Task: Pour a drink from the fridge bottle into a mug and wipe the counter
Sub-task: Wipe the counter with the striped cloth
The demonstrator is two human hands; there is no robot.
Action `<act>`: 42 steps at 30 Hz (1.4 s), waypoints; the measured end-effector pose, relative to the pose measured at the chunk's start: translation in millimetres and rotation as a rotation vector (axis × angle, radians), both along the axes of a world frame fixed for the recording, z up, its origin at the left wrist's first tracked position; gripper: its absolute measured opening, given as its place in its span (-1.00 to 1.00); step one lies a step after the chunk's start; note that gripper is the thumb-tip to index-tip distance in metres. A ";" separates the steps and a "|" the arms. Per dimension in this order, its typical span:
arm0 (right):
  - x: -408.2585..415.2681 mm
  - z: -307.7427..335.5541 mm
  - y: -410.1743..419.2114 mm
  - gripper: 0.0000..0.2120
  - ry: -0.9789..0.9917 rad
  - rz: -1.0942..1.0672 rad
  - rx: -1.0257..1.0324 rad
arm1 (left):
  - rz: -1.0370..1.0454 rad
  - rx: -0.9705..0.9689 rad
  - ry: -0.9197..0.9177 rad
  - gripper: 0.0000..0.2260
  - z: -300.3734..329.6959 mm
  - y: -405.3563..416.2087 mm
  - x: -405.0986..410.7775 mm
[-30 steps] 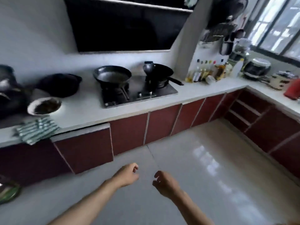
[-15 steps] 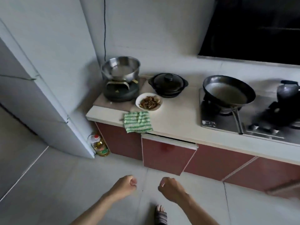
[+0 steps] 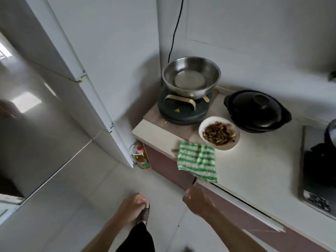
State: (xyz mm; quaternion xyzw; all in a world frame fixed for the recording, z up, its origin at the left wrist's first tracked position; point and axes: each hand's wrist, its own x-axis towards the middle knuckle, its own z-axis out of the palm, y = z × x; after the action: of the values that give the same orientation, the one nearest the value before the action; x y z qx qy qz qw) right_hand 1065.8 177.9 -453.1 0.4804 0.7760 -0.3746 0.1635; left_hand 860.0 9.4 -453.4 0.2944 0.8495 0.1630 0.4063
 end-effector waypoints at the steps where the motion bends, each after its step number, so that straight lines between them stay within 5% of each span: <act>1: -14.0 -1.7 10.1 -0.64 0.016 -0.018 0.031 | 0.005 0.003 -0.001 -0.97 -4.3 12.7 -15.7; 8: -96.2 -4.7 59.1 -0.64 0.094 -0.160 0.326 | -0.087 0.131 0.044 -0.89 -28.0 106.2 -149.8; 13: -122.9 -4.1 61.2 -0.56 0.050 -0.342 0.418 | -0.074 0.362 0.126 -0.87 -27.6 170.1 -231.9; 17: -115.0 -23.6 54.2 -0.47 -0.036 -0.441 0.435 | -0.021 0.365 0.117 -0.76 -44.7 217.4 -275.6; 24: -102.8 -42.0 49.2 -0.34 -0.165 -0.480 0.452 | -0.006 0.230 0.002 -0.53 -81.9 253.3 -271.4; 29: -105.4 -55.7 78.2 -0.28 -0.166 -0.375 0.521 | 0.079 0.312 0.209 -0.55 -93.4 263.3 -258.0; 35: -111.3 -69.3 94.4 -0.32 -0.161 -0.335 0.496 | -0.076 0.326 0.497 -0.59 -98.6 265.1 -258.4; 42: -118.8 -81.5 93.0 -0.34 -0.235 -0.352 0.444 | -0.234 0.346 0.529 -0.58 -95.7 269.4 -259.6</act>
State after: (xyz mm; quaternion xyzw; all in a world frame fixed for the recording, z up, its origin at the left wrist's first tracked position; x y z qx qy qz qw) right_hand 947.0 271.0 -534.6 0.6715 0.7195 -0.1603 0.0756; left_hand 600.4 278.8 -549.1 0.4865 0.8458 0.1748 0.1318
